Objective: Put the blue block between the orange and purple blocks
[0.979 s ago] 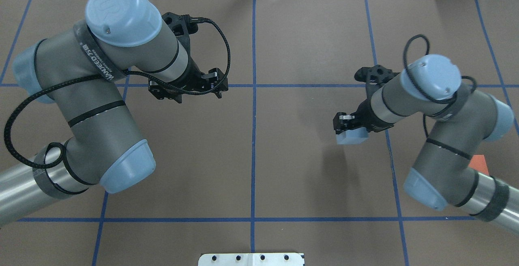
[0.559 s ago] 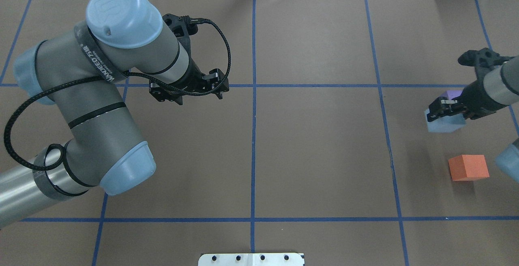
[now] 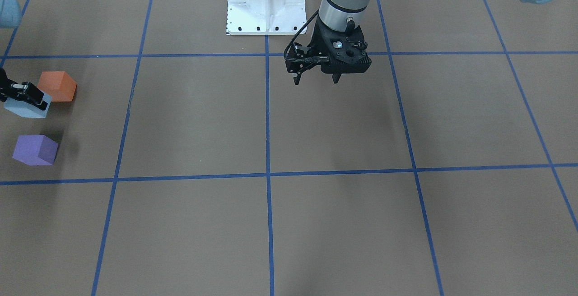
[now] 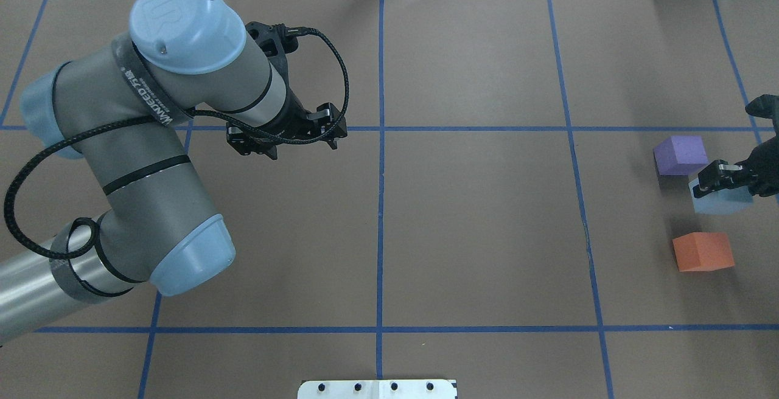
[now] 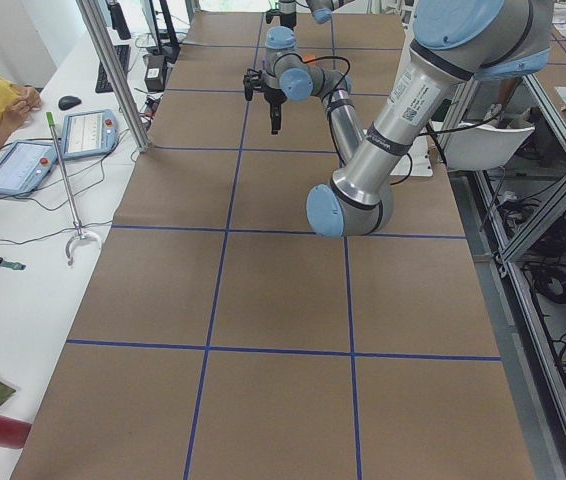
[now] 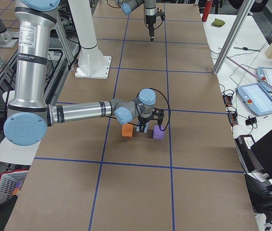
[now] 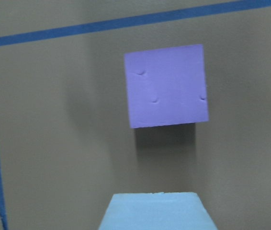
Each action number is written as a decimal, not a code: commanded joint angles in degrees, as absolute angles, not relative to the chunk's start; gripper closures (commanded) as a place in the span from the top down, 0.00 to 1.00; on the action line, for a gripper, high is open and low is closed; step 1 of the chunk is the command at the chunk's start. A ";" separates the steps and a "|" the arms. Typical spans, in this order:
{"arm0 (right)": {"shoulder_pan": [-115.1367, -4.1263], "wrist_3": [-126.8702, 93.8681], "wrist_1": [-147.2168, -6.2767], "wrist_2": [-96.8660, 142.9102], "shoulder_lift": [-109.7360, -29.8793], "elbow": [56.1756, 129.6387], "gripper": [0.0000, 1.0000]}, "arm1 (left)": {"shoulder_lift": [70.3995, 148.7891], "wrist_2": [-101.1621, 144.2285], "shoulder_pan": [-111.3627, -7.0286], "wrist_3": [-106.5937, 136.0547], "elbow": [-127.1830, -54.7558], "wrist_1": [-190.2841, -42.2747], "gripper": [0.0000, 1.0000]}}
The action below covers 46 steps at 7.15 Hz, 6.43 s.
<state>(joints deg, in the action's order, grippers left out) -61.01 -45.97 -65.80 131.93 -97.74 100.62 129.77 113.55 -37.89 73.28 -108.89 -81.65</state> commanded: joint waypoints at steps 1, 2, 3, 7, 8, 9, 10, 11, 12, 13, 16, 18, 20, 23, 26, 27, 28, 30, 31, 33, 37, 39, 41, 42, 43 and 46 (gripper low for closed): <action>-60.30 -45.88 -61.29 130.60 -97.65 96.88 0.00 | 129.73 113.55 -37.79 73.30 -108.81 -81.65 1.00; -59.42 -46.57 -58.65 130.52 -97.47 95.29 0.00 | 129.81 113.55 -37.79 73.30 -108.81 -81.65 1.00; -58.37 -46.67 -58.54 130.34 -97.30 95.19 0.00 | 129.90 113.47 -37.79 73.39 -108.81 -81.65 1.00; -55.38 -45.88 -58.27 126.75 -96.08 95.19 0.00 | 129.90 113.47 -37.79 73.48 -108.72 -81.65 1.00; -54.59 -45.88 -58.27 125.69 -95.98 95.19 0.00 | 129.99 113.55 -37.79 73.48 -108.72 -81.65 1.00; -54.58 -45.88 -58.27 125.68 -95.98 95.27 0.00 | 129.99 113.55 -37.79 73.48 -108.81 -81.65 1.00; -54.49 -45.88 -58.27 125.68 -95.63 95.27 0.00 | 129.99 113.47 -37.79 73.48 -108.63 -81.65 1.00; -54.49 -45.97 -58.36 125.60 -95.19 95.10 0.00 | 130.08 113.55 -37.79 73.48 -108.72 -81.65 1.00; -54.49 -46.05 -58.36 125.60 -94.84 95.10 0.00 | 130.08 113.55 -37.79 73.48 -108.63 -81.65 1.00; -54.49 -46.23 -58.36 125.51 -94.83 95.01 0.00 | 130.08 113.55 -37.79 73.48 -108.63 -81.65 1.00; -54.49 -46.58 -58.36 124.90 -94.83 94.57 0.00 | 130.08 113.55 -37.79 73.48 -108.63 -81.65 1.00; -54.49 -46.58 -58.27 124.80 -94.83 94.48 0.00 | 130.08 113.55 -37.79 73.48 -108.63 -81.65 1.00; -54.49 -46.58 -58.27 124.80 -94.83 94.31 0.00 | 130.17 113.55 -37.79 73.48 -108.63 -81.65 1.00; -54.49 -46.58 -58.27 124.81 -94.83 94.31 1.00 | 130.17 113.55 -37.71 73.48 -108.63 -81.65 1.00; -54.84 -45.88 -58.18 124.19 -95.27 95.44 1.00 | 130.17 113.55 -37.71 73.48 -108.63 -81.65 1.00; -55.10 -45.88 -58.27 124.28 -96.06 98.32 1.00 | 130.17 113.55 -37.71 73.48 -108.72 -81.65 1.00; -56.06 -45.88 -58.27 125.06 -98.33 102.09 1.00 | 130.17 113.55 -37.71 73.48 -108.81 -81.65 1.00; -63.42 -45.70 -58.36 129.26 -102.47 106.77 1.00 | 129.99 113.47 -37.79 73.57 -108.90 -81.56 1.00; -68.07 -44.66 -58.62 132.16 -102.57 106.79 1.00 | 129.56 113.55 -38.49 72.52 -109.51 -81.48 1.00; -77.39 -33.36 -63.15 136.22 -102.39 106.00 1.00 | 123.10 113.55 -41.90 63.78 -112.30 -81.04 1.00; -86.99 -13.48 -81.96 136.50 -96.79 106.17 1.00 | 97.52 121.10 -61.20 27.55 -121.47 -81.21 1.00; -89.64 -8.01 -89.44 135.97 -93.44 106.00 1.00 | 93.43 126.70 -75.25 3.01 -114.57 -81.12 1.00; -89.56 -6.86 -89.47 131.59 -94.30 106.17 1.00 | 93.25 128.85 -77.17 -0.71 -112.32 -81.13 1.00; -89.56 -6.33 -89.12 131.75 -95.61 106.08 1.00 | 93.16 128.93 -77.25 0.60 -111.89 -81.04 1.00; -89.47 -4.59 -89.12 132.10 -95.71 105.30 1.00 | 90.47 128.94 -77.26 0.79 -110.41 -81.82 1.00; -88.69 -4.31 -89.47 132.80 -95.28 105.47 1.00 | 88.77 129.02 -77.52 -0.17 -110.22 -82.26 1.00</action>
